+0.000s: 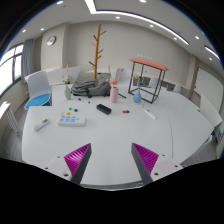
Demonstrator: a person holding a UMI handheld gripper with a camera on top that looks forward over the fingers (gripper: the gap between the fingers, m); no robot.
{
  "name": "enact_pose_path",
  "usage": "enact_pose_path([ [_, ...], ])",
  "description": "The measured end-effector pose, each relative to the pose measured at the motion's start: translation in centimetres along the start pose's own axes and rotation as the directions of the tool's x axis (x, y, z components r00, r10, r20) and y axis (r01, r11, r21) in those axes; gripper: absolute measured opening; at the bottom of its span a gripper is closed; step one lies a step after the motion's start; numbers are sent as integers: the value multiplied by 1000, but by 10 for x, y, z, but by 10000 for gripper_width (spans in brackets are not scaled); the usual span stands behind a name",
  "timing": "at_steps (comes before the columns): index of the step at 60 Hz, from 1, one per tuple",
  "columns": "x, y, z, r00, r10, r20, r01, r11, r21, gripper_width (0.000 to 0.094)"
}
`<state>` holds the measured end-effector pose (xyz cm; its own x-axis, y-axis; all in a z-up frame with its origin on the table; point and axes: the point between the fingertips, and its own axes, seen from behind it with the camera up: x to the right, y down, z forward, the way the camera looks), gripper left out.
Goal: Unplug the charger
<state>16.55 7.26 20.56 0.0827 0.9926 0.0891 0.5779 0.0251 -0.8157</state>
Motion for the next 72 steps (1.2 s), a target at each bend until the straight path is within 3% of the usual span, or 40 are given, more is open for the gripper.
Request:
enact_pose_path([
  [22,-153,-18,48,993,-82,87,82,997,3,852],
  [41,-280,-55,117,993,-59,105,52,996,71,853],
  [72,-357,-60,315,992,-46,117,30,989,142,853],
])
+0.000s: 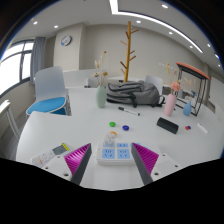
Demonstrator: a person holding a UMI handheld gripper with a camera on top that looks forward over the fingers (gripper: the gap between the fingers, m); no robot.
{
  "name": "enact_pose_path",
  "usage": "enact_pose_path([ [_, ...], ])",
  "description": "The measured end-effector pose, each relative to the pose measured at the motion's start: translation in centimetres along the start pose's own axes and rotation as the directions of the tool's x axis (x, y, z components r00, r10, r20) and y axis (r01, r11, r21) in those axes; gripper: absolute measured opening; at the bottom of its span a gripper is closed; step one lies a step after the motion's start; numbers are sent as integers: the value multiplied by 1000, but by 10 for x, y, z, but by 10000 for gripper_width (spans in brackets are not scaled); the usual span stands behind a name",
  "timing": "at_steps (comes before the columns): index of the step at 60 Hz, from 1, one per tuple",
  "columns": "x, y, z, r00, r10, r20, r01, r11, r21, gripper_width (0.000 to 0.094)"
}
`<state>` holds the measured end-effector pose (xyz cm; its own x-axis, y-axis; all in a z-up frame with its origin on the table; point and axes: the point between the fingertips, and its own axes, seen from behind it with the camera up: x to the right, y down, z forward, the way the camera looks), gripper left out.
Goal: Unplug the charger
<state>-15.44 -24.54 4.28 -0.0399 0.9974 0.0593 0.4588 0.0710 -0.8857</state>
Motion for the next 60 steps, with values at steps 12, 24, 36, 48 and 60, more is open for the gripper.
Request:
enact_pose_path([
  [12,-5,-3,53,1000,24,8,-24,1000,16,855],
  [24,-12,-4,83,999,41,24,-41,999,10,845],
  [36,-6,-6,99,1000,-1,-2,1,1000,12,143],
  [48,7,-40,84,992,121,30,-123,990,66,67],
  [60,45,-194,18,998,6,69,-24,964,264,64],
])
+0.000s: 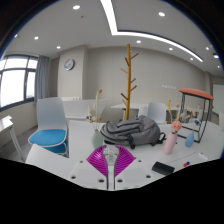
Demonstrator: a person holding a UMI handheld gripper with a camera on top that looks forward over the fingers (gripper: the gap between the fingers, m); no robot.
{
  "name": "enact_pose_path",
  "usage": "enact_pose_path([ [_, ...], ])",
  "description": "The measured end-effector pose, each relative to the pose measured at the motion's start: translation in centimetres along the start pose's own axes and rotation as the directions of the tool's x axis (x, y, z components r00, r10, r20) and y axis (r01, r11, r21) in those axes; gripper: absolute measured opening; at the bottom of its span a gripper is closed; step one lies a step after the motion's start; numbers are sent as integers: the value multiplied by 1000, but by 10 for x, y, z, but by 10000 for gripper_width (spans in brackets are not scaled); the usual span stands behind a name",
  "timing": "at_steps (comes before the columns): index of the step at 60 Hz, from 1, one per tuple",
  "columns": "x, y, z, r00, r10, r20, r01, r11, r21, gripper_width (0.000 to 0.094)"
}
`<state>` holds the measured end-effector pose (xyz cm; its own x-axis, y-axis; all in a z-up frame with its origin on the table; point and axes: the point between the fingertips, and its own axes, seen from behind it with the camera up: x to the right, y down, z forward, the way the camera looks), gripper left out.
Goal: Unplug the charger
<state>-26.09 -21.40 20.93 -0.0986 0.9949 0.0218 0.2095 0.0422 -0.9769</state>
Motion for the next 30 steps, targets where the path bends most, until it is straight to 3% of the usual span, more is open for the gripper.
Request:
enact_pose_path([
  [6,61,-16,-24,998,-25,-62,23,999,-27,64],
  [11,112,2,-39,991,-27,-131,17,997,-79,63],
  [20,188,67,-50,978,-49,-205,8,981,-195,66],
  [30,233,171,-44,978,-26,-207,-47,939,-340,88],
])
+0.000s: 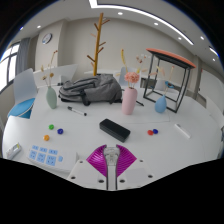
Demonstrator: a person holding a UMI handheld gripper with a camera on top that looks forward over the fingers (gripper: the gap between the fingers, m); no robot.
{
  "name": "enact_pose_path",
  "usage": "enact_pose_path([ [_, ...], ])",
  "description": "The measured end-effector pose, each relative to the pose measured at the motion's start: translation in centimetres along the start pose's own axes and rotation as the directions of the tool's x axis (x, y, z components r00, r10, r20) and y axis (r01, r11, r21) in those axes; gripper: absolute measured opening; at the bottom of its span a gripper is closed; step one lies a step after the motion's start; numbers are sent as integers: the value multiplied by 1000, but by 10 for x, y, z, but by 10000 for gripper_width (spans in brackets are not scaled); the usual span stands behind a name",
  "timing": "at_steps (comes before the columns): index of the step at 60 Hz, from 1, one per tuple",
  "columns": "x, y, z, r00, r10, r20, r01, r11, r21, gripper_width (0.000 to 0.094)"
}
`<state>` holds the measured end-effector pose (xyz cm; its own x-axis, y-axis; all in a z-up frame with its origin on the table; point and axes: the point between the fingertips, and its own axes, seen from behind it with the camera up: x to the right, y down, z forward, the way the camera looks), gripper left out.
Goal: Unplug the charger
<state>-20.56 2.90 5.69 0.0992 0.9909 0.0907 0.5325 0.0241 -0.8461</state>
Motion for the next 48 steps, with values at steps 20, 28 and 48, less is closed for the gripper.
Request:
enact_pose_path([
  [20,7,63,34,996,41,85,-27,988,-151,859],
  [28,19,34,-11,995,41,97,-29,992,-121,858],
  [48,73,12,-238,999,-28,28,32,985,-167,852],
])
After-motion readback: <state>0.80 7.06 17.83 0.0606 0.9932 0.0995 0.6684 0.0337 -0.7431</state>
